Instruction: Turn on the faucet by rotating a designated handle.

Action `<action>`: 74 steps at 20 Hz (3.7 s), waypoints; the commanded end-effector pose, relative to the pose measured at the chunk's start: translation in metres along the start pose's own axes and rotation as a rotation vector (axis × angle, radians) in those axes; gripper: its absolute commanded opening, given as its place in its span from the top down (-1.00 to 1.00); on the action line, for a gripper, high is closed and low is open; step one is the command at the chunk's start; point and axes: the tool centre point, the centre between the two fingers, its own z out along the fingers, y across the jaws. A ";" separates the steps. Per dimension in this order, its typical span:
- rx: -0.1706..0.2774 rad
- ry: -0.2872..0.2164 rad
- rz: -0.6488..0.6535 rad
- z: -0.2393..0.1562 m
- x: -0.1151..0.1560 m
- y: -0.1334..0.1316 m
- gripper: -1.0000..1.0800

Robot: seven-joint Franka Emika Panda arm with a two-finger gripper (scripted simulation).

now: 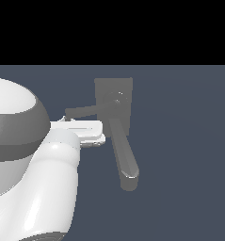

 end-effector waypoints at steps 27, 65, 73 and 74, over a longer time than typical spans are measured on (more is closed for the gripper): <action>0.041 0.071 -0.039 -0.007 -0.020 -0.022 1.00; 0.040 0.083 -0.038 -0.001 -0.114 -0.048 1.00; 0.040 0.077 -0.038 0.000 -0.136 -0.068 1.00; 0.040 0.077 -0.038 0.000 -0.139 -0.070 1.00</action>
